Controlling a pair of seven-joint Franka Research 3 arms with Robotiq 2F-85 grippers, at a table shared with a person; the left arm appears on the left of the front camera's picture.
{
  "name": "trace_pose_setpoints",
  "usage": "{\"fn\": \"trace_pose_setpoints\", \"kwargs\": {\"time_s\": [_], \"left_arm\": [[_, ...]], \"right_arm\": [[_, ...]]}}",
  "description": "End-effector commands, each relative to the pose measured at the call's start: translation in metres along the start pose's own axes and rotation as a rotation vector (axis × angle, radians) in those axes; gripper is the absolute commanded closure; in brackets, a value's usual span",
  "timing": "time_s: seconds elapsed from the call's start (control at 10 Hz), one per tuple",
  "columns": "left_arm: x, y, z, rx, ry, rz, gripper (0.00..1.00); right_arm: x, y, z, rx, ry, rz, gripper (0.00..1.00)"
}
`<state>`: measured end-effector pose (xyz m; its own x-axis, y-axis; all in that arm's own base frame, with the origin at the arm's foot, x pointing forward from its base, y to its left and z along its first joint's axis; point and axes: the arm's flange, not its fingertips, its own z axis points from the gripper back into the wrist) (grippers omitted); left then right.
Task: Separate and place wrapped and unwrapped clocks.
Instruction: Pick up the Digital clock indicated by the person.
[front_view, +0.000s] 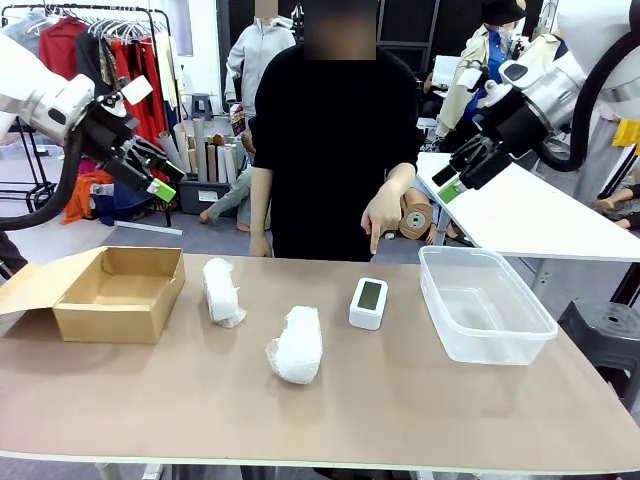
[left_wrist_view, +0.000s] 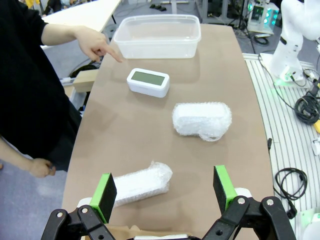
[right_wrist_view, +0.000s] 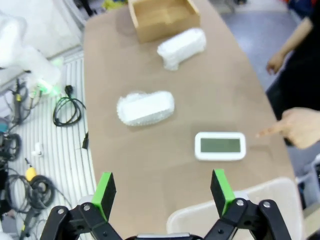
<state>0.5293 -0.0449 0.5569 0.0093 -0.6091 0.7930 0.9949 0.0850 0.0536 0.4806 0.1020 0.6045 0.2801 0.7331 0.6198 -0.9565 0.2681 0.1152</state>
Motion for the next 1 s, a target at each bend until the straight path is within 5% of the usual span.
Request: {"fn": "trace_pose_setpoints", "kwargs": {"time_s": [0.0, 0.3, 0.9], "left_arm": [[0.001, -0.001, 0.002, 0.005, -0.001, -0.002, 0.00], [0.001, -0.001, 0.002, 0.005, -0.001, -0.002, 0.00], [0.001, -0.001, 0.002, 0.005, -0.001, -0.002, 0.00]], "right_arm": [[0.026, 0.014, -0.007, -0.044, 0.133, -0.138, 0.00], [0.051, 0.017, -0.024, -0.105, 0.351, -0.291, 0.00], [0.049, 0.001, -0.103, -0.408, 0.345, -0.600, 0.00]]}}
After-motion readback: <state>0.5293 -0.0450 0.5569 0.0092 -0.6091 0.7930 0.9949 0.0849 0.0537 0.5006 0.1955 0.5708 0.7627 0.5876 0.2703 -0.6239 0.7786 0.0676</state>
